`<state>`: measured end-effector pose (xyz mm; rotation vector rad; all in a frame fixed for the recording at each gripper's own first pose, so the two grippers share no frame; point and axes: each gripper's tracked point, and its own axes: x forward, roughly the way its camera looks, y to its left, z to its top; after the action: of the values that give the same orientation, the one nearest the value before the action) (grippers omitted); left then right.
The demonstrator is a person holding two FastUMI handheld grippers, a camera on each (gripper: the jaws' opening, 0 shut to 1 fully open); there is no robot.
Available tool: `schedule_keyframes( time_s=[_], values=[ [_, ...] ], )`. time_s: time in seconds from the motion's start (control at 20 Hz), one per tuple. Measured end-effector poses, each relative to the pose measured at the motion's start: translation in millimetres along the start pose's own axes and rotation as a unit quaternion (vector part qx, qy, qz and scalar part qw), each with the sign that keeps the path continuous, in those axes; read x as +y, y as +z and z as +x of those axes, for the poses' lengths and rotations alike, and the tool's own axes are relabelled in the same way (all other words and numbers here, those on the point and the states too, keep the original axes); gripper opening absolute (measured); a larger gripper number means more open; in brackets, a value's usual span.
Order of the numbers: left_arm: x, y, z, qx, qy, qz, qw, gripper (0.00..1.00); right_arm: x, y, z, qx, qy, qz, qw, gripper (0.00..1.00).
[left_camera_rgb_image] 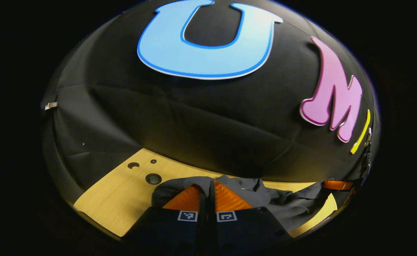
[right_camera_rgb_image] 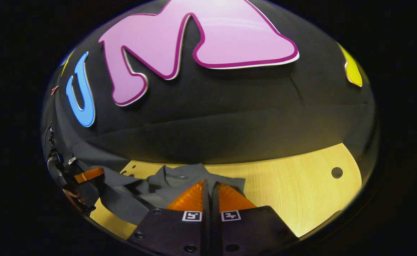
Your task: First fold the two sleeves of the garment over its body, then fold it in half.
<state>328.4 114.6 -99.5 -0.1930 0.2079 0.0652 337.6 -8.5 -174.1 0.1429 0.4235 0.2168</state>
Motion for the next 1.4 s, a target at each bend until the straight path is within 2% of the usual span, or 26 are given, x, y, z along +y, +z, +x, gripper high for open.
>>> schedule_keyframes(
  time_s=[0.3,0.55,0.6,0.65,0.7,0.75,0.85,0.9,1.0,1.05,1.2,1.4],
  values=[
    [3,-15,64,0.023,-0.004,0.01,1.0,0.05,-15,3,55,-0.023,-0.024,-0.038,0.999,0.05],
    [0,-27,81,0.035,0.004,0.079,0.996,0.05,-26,-13,70,-0.015,-0.053,-0.031,0.998,0.05],
    [-1,-27,80,0.037,0.007,0.084,0.996,0.07,-27,-14,68,-0.009,-0.051,-0.026,0.998,0.1],
    [-1,-27,79,0.037,0.014,0.088,0.995,0.12,-25,-18,67,-0.002,-0.046,-0.022,0.999,0.29],
    [1,-22,73,0.032,0.022,0.093,0.995,0.08,-20,-19,63,-0.002,-0.039,-0.019,0.999,0.48],
    [2,-14,68,0.023,0.028,0.101,0.994,0.33,-18,-19,59,-0.003,-0.039,-0.022,0.999,0.67],
    [-7,-3,56,0.013,0.018,0.109,0.994,0.83,-11,-14,46,-0.011,-0.034,-0.032,0.999,0.8],
    [-11,3,49,0.009,0.015,0.112,0.994,0.85,-7,-13,39,-0.013,-0.034,-0.039,0.999,0.9],
    [-16,16,32,0.001,0.018,0.122,0.992,0.91,-1,-5,21,-0.025,-0.041,-0.064,0.997,0.97],
    [-20,23,21,-0.005,0.019,0.129,0.992,0.97,-2,2,13,-0.035,-0.049,-0.081,0.995,0.96],
    [-34,41,-16,-0.025,0.007,0.143,0.989,0.97,14,25,-15,-0.061,-0.054,-0.094,0.992,0.97],
    [-46,70,-81,-0.055,-0.006,0.131,0.99,0.97,29,54,-77,-0.096,-0.068,-0.098,0.988,0.97]
  ],
)
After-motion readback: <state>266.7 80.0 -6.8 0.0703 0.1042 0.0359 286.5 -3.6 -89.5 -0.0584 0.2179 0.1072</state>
